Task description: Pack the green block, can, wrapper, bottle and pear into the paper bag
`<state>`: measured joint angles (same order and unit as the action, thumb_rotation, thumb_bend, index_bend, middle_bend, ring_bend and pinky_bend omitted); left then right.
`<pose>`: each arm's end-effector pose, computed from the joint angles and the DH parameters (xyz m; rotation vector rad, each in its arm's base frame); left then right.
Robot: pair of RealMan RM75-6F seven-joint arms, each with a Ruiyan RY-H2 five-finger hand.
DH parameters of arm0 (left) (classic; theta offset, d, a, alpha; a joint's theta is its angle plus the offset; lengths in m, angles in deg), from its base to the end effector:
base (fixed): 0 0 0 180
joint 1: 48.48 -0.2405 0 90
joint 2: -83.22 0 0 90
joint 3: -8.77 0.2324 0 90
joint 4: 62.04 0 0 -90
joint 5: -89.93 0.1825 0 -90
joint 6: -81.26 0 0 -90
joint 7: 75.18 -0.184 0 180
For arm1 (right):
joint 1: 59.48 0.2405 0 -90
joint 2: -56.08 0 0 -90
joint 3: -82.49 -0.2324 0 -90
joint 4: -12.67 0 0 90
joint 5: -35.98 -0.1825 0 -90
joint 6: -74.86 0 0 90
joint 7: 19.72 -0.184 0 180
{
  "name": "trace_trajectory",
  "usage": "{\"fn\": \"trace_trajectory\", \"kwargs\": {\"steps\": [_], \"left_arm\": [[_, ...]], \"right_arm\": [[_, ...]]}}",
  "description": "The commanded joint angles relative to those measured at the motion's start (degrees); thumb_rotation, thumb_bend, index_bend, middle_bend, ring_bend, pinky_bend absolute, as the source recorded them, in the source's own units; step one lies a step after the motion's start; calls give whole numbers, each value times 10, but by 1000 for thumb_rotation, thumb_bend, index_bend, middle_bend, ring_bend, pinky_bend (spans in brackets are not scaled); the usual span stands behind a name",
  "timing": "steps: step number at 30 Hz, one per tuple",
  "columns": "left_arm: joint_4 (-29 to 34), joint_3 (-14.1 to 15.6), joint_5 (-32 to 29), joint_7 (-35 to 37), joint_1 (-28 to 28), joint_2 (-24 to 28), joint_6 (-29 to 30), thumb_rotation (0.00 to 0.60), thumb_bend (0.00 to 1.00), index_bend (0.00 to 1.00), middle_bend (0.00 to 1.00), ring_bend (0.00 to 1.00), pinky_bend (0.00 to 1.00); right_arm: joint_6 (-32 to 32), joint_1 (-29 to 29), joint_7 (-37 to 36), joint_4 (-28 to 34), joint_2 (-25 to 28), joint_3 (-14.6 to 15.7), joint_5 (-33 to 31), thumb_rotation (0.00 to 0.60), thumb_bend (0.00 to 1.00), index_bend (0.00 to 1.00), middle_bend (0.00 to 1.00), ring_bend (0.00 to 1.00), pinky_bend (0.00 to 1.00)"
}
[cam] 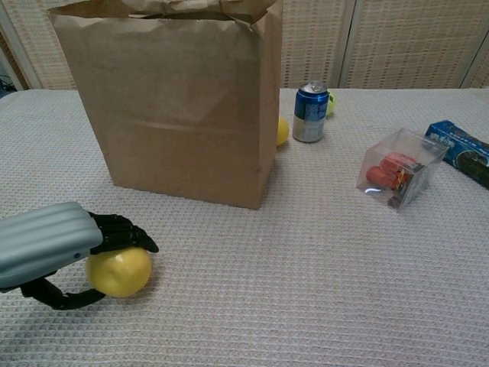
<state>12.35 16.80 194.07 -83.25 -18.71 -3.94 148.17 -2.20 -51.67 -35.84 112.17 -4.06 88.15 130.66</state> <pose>-0.1754 0.2463 -0.0230 -2.2745 -0.5523 -0.9363 -0.2501 -0.1921 0.1270 1.5612 -1.3172 1.0352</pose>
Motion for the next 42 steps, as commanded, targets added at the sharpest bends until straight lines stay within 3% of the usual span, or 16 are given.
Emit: {"fn": "trace_trajectory", "kwargs": {"steps": [1, 5, 10, 17, 24, 27, 37, 42], "left_arm": [[-6, -3, 3, 7, -8, 6, 25, 600, 597, 694, 627, 596, 683], [12, -22, -14, 3, -16, 42, 53, 600, 598, 696, 631, 599, 683], [31, -78, -93, 16, -45, 94, 104, 600, 598, 696, 632, 599, 682], [59, -207, -276, 47, -77, 123, 144, 600, 597, 700, 632, 600, 680], [217, -353, -453, 115, -68, 156, 123, 600, 600, 703, 631, 599, 679], [277, -388, -483, 127, -55, 168, 113, 600, 603, 704, 630, 600, 679], [358, -414, -499, 56, 41, 129, 87, 600, 604, 704, 631, 599, 679], [353, -402, -516, 4, 97, 82, 76, 600, 606, 703, 630, 599, 678]], "right_arm": [[0, 0, -1, 0, 0, 0, 0, 600, 11, 0, 0, 0, 60], [-1, 0, -2, 0, 0, 0, 1, 600, 11, 0, 0, 0, 60], [-2, 0, -2, 0, 0, -1, 0, 600, 11, 0, 0, 0, 60], [0, -1, 2, -1, -2, 0, 0, 600, 12, 0, 0, 0, 60], [-1, -2, 5, -1, -4, 0, 1, 600, 13, 0, 0, 0, 60], [0, -1, 6, -2, -4, 0, 0, 600, 13, 0, 0, 0, 60], [3, 0, 5, -1, -2, 1, 1, 600, 13, 0, 0, 0, 60], [4, 1, 1, 1, 1, 3, 2, 600, 13, 0, 0, 0, 60]]}}
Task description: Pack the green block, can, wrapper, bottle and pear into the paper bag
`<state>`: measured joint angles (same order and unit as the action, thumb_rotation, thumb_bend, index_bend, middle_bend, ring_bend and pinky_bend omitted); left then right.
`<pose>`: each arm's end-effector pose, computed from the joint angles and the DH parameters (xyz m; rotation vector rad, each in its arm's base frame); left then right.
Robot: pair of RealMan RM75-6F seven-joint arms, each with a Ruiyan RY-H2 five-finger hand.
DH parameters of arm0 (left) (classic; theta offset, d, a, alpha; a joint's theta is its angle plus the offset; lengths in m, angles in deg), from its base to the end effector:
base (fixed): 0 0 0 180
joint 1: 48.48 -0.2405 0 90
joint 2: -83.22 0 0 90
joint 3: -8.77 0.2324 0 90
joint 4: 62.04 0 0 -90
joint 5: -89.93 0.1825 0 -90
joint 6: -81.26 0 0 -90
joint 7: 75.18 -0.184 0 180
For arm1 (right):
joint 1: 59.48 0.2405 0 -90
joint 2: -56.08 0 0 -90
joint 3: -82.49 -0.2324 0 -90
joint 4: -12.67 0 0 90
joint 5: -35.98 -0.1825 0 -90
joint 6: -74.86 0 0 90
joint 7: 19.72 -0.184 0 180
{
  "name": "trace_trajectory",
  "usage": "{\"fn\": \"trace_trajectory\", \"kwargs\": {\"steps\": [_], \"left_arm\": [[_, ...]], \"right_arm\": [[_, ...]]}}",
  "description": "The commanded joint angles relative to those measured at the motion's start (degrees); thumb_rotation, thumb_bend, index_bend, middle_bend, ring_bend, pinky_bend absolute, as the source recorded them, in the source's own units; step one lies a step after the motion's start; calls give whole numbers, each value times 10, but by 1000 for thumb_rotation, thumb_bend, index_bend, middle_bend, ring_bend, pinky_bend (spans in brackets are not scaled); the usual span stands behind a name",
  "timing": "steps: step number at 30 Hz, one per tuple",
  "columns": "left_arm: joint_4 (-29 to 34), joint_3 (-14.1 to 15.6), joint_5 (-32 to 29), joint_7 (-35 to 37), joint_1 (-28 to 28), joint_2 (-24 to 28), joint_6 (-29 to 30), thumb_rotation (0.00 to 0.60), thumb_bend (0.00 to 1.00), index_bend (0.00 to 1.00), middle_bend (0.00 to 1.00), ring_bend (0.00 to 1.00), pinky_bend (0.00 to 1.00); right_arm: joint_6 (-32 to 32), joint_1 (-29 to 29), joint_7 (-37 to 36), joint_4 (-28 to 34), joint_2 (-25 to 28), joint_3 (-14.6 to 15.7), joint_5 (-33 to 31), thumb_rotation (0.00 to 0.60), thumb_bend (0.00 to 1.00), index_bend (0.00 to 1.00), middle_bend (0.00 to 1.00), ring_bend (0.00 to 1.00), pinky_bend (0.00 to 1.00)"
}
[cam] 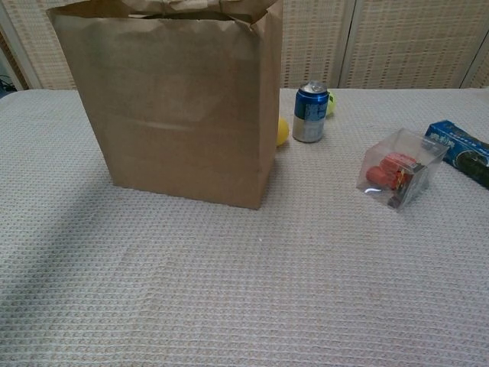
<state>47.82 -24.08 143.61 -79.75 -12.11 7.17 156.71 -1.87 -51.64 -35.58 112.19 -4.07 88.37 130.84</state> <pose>-0.0720 0.3718 0.1726 -1.0965 -1.2091 -1.6512 -0.2502 -0.1910 0.1253 1.5707 -1.3197 1.0263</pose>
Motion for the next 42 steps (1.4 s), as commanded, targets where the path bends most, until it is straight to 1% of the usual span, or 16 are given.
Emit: {"fn": "trace_trajectory", "kwargs": {"steps": [1, 3, 5, 6, 7, 9, 11, 12, 14, 23, 28, 32, 36, 39, 41, 42], "left_arm": [[-6, 12, -11, -39, 39, -37, -11, 600, 605, 700, 630, 599, 677], [-18, 25, -10, -59, 57, -57, -15, 600, 604, 686, 625, 596, 673], [-32, 39, -3, -77, 68, -69, -19, 600, 598, 646, 593, 570, 662], [-41, 51, 3, -87, 75, -73, -27, 600, 582, 590, 533, 518, 631], [-47, 58, 5, -96, 79, -75, -33, 600, 548, 497, 432, 429, 567], [-51, 69, -4, -110, 86, -75, -49, 600, 478, 302, 225, 232, 398], [-53, 71, -9, -114, 90, -75, -55, 600, 428, 159, 68, 75, 250], [-54, 72, -11, -117, 92, -75, -57, 600, 413, 116, 26, 33, 206], [-56, 73, -12, -117, 94, -74, -59, 600, 401, 75, 0, 4, 172], [-50, 71, 6, -97, 93, -69, -51, 600, 397, 34, 0, 0, 157], [-59, 59, 2, -111, 111, -73, -50, 600, 400, 68, 0, 0, 158], [-62, 51, -8, -119, 123, -81, -49, 600, 398, 69, 0, 0, 159], [-56, 55, -6, -123, 125, -84, -41, 600, 399, 69, 0, 0, 158], [-39, 65, 3, -120, 110, -73, -29, 600, 405, 78, 0, 0, 161], [-26, 75, 18, -121, 95, -58, -15, 600, 419, 110, 0, 3, 166], [-18, 83, 32, -122, 82, -46, -3, 600, 430, 141, 1, 8, 171]], "right_arm": [[1, 0, -2, 1, 1, 1, 1, 600, 13, 0, 0, 0, 60], [0, 1, -4, 1, 2, 1, 2, 600, 13, 0, 0, 0, 59], [0, 1, -6, 2, 4, 1, 2, 600, 13, 0, 0, 0, 60], [1, 1, -7, 2, 5, 1, 2, 600, 13, 0, 0, 0, 60], [1, 1, -8, 3, 5, 1, 2, 600, 13, 0, 0, 0, 60], [2, 2, -9, 3, 7, 2, 3, 600, 13, 0, 0, 0, 60], [1, 2, -9, 3, 7, 3, 4, 600, 13, 0, 0, 0, 60], [1, 1, -9, 3, 7, 3, 5, 600, 13, 0, 0, 0, 60], [1, 1, -9, 3, 7, 3, 5, 600, 13, 0, 0, 0, 60], [2, 1, -3, 4, 5, 4, 5, 600, 13, 0, 0, 0, 60], [2, 1, 0, 3, 4, 3, 3, 600, 13, 0, 0, 0, 60], [0, 0, -1, 3, 4, 2, 2, 600, 13, 0, 0, 0, 60], [-1, 0, -4, 2, 5, 2, 4, 600, 13, 0, 0, 0, 59], [-3, 0, -7, 2, 6, 2, 4, 600, 13, 0, 0, 0, 60], [-4, 0, -8, 2, 7, 1, 3, 600, 13, 0, 0, 0, 60], [-4, 0, -9, 1, 7, 2, 3, 600, 13, 0, 0, 0, 59]]}}
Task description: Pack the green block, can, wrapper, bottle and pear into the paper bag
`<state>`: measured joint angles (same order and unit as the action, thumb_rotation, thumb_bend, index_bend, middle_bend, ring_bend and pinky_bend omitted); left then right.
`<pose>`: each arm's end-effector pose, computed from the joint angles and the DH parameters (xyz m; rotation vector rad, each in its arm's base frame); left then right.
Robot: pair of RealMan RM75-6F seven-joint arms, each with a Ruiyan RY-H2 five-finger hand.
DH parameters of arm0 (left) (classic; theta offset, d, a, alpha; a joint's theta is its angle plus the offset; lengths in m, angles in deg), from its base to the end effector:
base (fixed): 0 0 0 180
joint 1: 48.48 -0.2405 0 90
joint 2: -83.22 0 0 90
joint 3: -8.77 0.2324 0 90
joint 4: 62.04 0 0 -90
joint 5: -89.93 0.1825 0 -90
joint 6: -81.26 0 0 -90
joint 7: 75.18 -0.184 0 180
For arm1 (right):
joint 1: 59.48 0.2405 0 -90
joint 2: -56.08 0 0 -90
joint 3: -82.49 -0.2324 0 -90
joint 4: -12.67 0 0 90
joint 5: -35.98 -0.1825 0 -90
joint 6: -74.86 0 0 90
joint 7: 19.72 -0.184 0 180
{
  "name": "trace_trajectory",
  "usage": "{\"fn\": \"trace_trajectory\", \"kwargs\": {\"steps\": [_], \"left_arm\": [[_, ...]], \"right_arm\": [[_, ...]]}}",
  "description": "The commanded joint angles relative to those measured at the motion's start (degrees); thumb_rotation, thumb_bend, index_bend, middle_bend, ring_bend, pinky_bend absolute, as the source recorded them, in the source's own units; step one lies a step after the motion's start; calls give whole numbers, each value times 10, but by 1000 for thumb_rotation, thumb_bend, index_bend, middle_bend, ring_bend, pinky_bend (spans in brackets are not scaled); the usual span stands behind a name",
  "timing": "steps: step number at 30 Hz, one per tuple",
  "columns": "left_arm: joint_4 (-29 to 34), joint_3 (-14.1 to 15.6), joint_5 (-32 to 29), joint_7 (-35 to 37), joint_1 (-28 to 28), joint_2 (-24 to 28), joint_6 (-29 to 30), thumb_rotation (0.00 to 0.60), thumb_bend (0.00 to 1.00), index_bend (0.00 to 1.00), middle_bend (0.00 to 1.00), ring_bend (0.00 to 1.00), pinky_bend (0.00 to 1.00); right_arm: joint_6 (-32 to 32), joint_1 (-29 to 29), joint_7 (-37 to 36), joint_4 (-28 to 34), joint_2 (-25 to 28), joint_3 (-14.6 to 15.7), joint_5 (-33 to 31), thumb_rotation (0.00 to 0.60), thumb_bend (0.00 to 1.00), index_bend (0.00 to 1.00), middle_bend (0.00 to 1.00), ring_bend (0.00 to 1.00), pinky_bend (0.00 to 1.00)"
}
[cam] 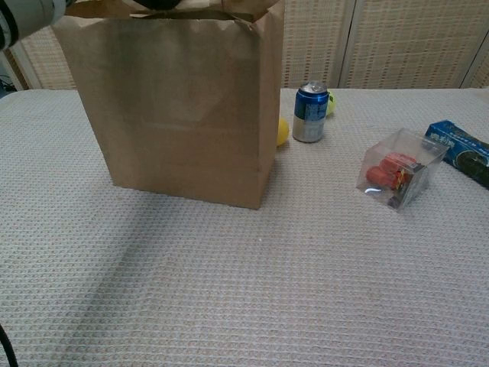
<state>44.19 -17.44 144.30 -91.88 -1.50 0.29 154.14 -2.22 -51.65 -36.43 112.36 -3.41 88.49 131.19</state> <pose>-0.0168 0.3716 0.1079 -1.4295 -1.0886 -1.5194 -0.2497 -0.1907 0.1286 1.5684 -1.3221 1.0343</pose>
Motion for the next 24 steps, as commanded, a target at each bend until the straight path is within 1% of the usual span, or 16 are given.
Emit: {"fn": "trace_trajectory", "kwargs": {"steps": [1, 4, 6, 10, 11, 12, 13, 14, 15, 18, 20, 24], "left_arm": [[26, 24, 38, 2, -36, 33, 33, 600, 443, 168, 6, 16, 178], [43, 48, 90, 21, -80, 74, 68, 600, 481, 234, 57, 60, 205], [49, 69, 127, 41, -118, 105, 97, 600, 480, 246, 75, 72, 210], [51, 78, 143, 53, -132, 118, 105, 600, 481, 244, 77, 72, 210], [51, 88, 149, 57, -150, 128, 119, 600, 480, 239, 77, 72, 209], [51, 112, 163, 66, -181, 148, 137, 600, 474, 227, 76, 71, 205], [41, 149, 173, 66, -219, 168, 155, 600, 456, 209, 70, 68, 199], [22, 197, 198, 71, -262, 189, 174, 600, 437, 188, 60, 62, 190], [8, 214, 213, 80, -279, 195, 182, 600, 410, 161, 42, 48, 174], [-38, 251, 236, 100, -322, 199, 202, 600, 374, 99, 2, 6, 120], [-65, 267, 239, 101, -346, 197, 211, 600, 366, 70, 0, 0, 94], [-107, 288, 243, 87, -378, 195, 217, 600, 362, 22, 0, 0, 61]], "right_arm": [[0, 0, -1, 0, 0, 0, 0, 600, 13, 0, 0, 0, 59], [0, -1, 0, -1, 0, 1, 1, 600, 13, 0, 0, 0, 60], [0, -1, 3, -1, -1, 1, 0, 600, 13, 0, 0, 0, 60], [0, -1, 5, -1, -1, 0, -1, 600, 13, 0, 0, 0, 60], [1, -1, 7, -2, -2, 0, -2, 600, 14, 0, 0, 0, 60], [2, -1, 11, -3, -3, 0, -3, 600, 15, 0, 0, 0, 59], [2, -2, 16, -5, -4, -1, -4, 600, 15, 0, 0, 0, 59], [0, -2, 24, -8, -7, -2, -5, 600, 15, 0, 0, 0, 59], [-1, -3, 29, -10, -8, -3, -5, 600, 15, 0, 0, 0, 59], [-6, -5, 46, -18, -15, -6, -5, 600, 15, 0, 0, 0, 59], [-7, -6, 56, -21, -18, -7, -7, 600, 15, 0, 0, 0, 59], [-9, -7, 72, -27, -24, -10, -10, 600, 15, 0, 0, 0, 59]]}}
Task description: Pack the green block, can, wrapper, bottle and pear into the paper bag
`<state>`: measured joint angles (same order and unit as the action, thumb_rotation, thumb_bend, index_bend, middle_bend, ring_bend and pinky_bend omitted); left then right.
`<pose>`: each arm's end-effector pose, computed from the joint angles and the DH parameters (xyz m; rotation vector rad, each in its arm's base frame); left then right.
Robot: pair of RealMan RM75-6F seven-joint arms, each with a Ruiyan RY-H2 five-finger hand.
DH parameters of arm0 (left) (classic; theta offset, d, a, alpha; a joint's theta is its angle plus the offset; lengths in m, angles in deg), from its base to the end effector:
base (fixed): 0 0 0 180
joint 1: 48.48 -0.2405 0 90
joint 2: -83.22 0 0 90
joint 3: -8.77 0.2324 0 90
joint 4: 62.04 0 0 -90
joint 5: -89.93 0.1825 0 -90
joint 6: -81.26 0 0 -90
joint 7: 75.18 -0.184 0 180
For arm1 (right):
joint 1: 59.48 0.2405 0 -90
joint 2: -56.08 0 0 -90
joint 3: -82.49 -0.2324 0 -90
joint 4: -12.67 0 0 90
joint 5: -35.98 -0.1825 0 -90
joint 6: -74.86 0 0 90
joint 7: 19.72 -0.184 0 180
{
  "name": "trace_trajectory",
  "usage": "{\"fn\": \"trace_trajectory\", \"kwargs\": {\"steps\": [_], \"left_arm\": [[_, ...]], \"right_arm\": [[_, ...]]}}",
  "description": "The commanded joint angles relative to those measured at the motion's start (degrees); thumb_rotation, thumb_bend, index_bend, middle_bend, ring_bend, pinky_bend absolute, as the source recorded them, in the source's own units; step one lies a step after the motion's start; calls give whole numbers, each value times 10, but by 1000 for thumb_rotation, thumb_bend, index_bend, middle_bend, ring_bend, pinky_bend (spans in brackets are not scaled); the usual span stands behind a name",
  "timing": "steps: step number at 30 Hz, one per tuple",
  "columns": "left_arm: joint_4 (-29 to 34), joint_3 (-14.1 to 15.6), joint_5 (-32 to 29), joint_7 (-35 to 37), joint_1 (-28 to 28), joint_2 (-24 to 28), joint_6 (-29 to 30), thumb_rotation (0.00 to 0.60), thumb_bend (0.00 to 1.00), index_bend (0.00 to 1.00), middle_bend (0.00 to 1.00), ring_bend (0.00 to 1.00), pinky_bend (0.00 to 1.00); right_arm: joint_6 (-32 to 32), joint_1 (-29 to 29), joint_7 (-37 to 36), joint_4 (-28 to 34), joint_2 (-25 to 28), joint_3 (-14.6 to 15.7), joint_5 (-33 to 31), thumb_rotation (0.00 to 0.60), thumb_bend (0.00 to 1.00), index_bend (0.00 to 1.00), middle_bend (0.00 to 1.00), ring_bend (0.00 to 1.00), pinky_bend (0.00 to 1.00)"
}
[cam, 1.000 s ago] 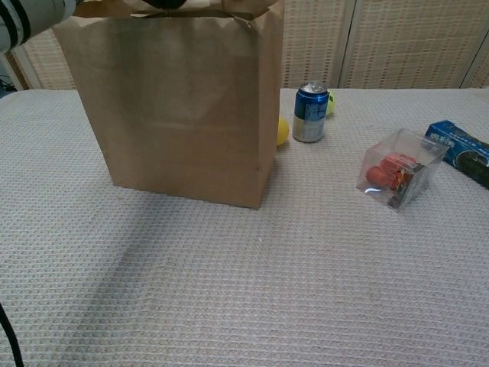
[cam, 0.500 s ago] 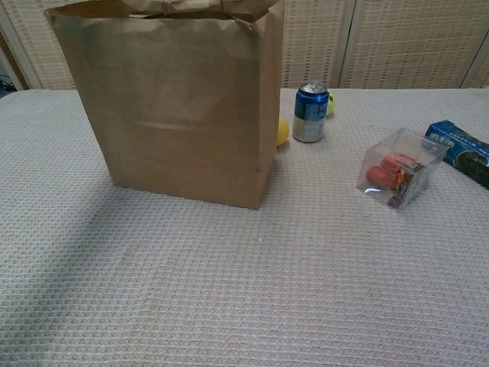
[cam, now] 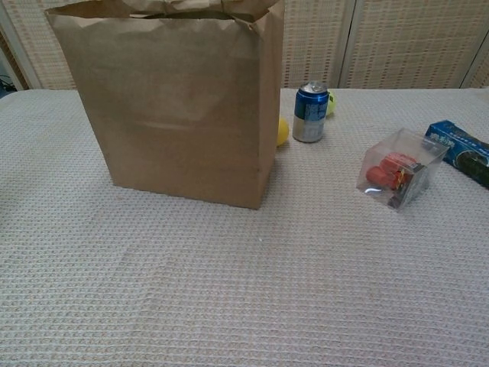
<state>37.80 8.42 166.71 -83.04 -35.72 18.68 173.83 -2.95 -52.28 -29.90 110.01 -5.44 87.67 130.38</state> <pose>-0.2497 0.2411 0.1849 -1.2865 -0.8369 -0.9555 -0.2564 -0.1926 0.1264 1.5961 -1.2042 0.9689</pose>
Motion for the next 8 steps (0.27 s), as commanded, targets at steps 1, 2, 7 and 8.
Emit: {"fn": "trace_trajectory", "kwargs": {"steps": [1, 2, 7, 8], "left_arm": [[-53, 32, 22, -10, -42, 11, 22, 600, 362, 12, 0, 0, 54], [-60, 34, 24, -15, -46, 11, 24, 600, 361, 4, 0, 0, 47], [-69, 31, 29, -22, -57, 7, 17, 600, 362, 0, 0, 0, 33], [-71, 30, 30, -24, -58, 6, 16, 600, 361, 0, 0, 0, 33]], "right_arm": [[-2, -1, 9, -4, -5, -3, -2, 600, 15, 0, 0, 0, 59], [-2, -1, 11, -5, -6, -3, -3, 600, 15, 0, 0, 0, 59], [1, -1, 20, -6, -9, -6, -8, 600, 15, 0, 0, 0, 59], [2, 0, 20, -6, -9, -6, -9, 600, 15, 0, 0, 0, 59]]}}
